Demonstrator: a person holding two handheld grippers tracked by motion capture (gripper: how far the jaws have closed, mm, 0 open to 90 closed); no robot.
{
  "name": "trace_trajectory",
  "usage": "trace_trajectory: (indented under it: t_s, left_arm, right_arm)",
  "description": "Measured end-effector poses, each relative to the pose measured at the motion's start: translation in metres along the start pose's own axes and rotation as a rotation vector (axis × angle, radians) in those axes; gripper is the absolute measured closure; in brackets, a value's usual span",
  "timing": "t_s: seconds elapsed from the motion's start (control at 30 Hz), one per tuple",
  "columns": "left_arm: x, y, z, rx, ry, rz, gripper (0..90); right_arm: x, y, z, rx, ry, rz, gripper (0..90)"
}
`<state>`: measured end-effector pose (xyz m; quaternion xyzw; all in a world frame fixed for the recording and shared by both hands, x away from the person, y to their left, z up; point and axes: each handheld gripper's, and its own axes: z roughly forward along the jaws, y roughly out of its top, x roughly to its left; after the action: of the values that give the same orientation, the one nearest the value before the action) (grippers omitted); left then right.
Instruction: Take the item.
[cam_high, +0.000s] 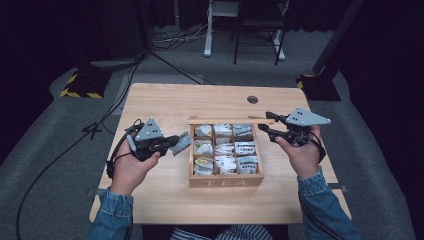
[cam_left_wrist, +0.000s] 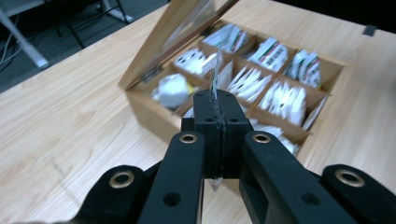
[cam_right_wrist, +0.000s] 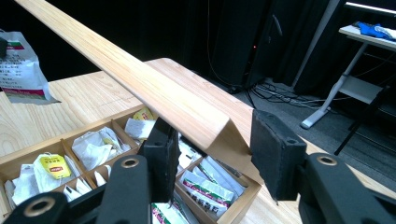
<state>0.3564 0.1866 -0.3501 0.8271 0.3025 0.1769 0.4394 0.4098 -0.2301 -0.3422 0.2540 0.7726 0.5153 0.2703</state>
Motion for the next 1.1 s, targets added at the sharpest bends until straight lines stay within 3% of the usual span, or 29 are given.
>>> trace_trajectory:
  t_s: [0.17,0.33,0.5,0.63,0.8,0.9,1.1]
  left_arm:
    - [0.014,-0.017,-0.002,-0.001,0.033,-0.052,88.7]
    - [0.020,-0.026,-0.001,0.016,0.074,-0.062,88.5]
    - [0.029,-0.043,-0.006,0.021,0.101,-0.116,88.5]
    - [0.026,-0.050,-0.005,0.055,0.135,-0.101,88.4]
    - [0.028,-0.067,-0.009,0.018,0.139,-0.160,88.4]
    - [0.034,-0.075,-0.009,0.040,0.149,-0.182,88.4]
    - [0.038,-0.086,0.001,0.061,0.127,-0.210,88.3]
  right_arm:
    - [0.000,0.000,0.000,0.001,0.000,0.000,53.6]
    - [-0.001,-0.001,0.000,-0.001,0.006,0.003,53.4]
    - [-0.001,-0.001,0.000,-0.001,0.006,0.006,53.4]
    - [-0.001,-0.001,0.000,0.000,0.005,0.006,53.3]
    - [0.000,-0.001,0.000,0.001,0.004,0.005,53.3]
    - [0.000,-0.001,0.000,0.001,0.004,0.006,53.4]
    - [0.000,-0.001,0.000,0.000,0.005,0.004,53.3]
